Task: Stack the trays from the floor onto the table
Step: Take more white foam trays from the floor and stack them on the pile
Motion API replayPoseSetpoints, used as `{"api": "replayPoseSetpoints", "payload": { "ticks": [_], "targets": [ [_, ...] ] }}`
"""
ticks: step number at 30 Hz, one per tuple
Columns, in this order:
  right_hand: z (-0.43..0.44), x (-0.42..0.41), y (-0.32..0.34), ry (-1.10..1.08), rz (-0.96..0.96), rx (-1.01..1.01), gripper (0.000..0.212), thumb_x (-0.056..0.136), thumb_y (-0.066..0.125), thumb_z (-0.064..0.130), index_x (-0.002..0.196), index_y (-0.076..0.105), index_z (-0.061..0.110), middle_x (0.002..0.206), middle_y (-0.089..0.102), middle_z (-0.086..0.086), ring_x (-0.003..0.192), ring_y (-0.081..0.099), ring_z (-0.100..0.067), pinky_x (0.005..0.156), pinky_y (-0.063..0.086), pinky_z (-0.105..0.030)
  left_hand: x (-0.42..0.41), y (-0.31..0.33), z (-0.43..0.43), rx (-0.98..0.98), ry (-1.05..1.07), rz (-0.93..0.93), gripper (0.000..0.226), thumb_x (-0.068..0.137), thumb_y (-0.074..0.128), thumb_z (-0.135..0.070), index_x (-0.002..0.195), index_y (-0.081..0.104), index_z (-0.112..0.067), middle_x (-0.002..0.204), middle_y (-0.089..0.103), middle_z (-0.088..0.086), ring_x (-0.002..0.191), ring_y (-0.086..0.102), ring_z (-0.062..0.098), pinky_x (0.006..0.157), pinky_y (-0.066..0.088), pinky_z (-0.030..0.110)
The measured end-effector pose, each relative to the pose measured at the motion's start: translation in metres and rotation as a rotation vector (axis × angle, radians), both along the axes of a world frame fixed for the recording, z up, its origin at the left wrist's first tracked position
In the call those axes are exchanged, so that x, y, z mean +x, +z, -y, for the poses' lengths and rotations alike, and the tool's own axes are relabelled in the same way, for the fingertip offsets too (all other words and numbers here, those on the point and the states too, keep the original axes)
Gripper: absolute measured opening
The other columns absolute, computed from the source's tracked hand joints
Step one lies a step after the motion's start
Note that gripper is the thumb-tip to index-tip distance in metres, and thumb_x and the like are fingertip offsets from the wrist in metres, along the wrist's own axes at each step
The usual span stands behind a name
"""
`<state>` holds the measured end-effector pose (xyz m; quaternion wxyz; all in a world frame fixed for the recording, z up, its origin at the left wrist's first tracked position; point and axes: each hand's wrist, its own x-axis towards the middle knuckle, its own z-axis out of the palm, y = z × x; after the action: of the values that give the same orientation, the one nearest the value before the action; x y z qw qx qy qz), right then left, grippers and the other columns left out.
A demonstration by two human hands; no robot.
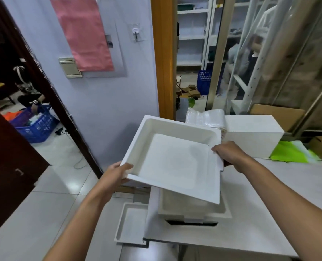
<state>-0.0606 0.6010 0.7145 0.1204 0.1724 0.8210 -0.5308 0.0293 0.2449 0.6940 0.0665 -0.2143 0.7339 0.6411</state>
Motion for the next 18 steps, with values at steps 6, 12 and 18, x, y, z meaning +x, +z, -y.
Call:
{"api": "replayPoseSetpoints", "payload": {
  "ticks": [6, 12, 18],
  "targets": [
    [-0.033, 0.008, 0.011, 0.012, 0.001, 0.039, 0.023, 0.092, 0.054, 0.013, 0.108, 0.061, -0.001, 0.098, 0.069, -0.018, 0.077, 0.07, -0.032, 0.058, 0.056, -0.033, -0.007, 0.006, -0.035, -0.064, -0.066, -0.018, 0.017, 0.096, 0.062, -0.019, 0.109, 0.073, -0.018, 0.104, 0.075, -0.002, 0.094, 0.069, 0.015, 0.068, 0.052, 0.022],
    [-0.05, 0.016, 0.015, 0.0, -0.04, 0.04, 0.02, 0.092, 0.055, 0.015, 0.102, 0.062, 0.0, 0.095, 0.07, -0.016, 0.074, 0.07, -0.031, 0.055, 0.055, -0.031, -0.038, 0.008, -0.06, -0.39, -0.181, -0.122, 0.014, 0.097, 0.057, -0.01, 0.106, 0.064, -0.019, 0.101, 0.067, 0.001, 0.088, 0.063, 0.019, 0.065, 0.046, 0.025],
    [-0.05, 0.023, -0.003, -0.062, -0.084, 0.026, 0.018, 0.092, 0.056, 0.023, 0.087, 0.062, 0.007, 0.087, 0.068, -0.01, 0.07, 0.068, -0.027, 0.052, 0.055, -0.03, -0.055, -0.003, -0.07, -0.539, -0.132, -0.118, 0.019, 0.091, 0.052, -0.009, 0.099, 0.068, -0.005, 0.092, 0.069, 0.012, 0.089, 0.064, 0.034, 0.068, 0.045, 0.03]
  ]
}}
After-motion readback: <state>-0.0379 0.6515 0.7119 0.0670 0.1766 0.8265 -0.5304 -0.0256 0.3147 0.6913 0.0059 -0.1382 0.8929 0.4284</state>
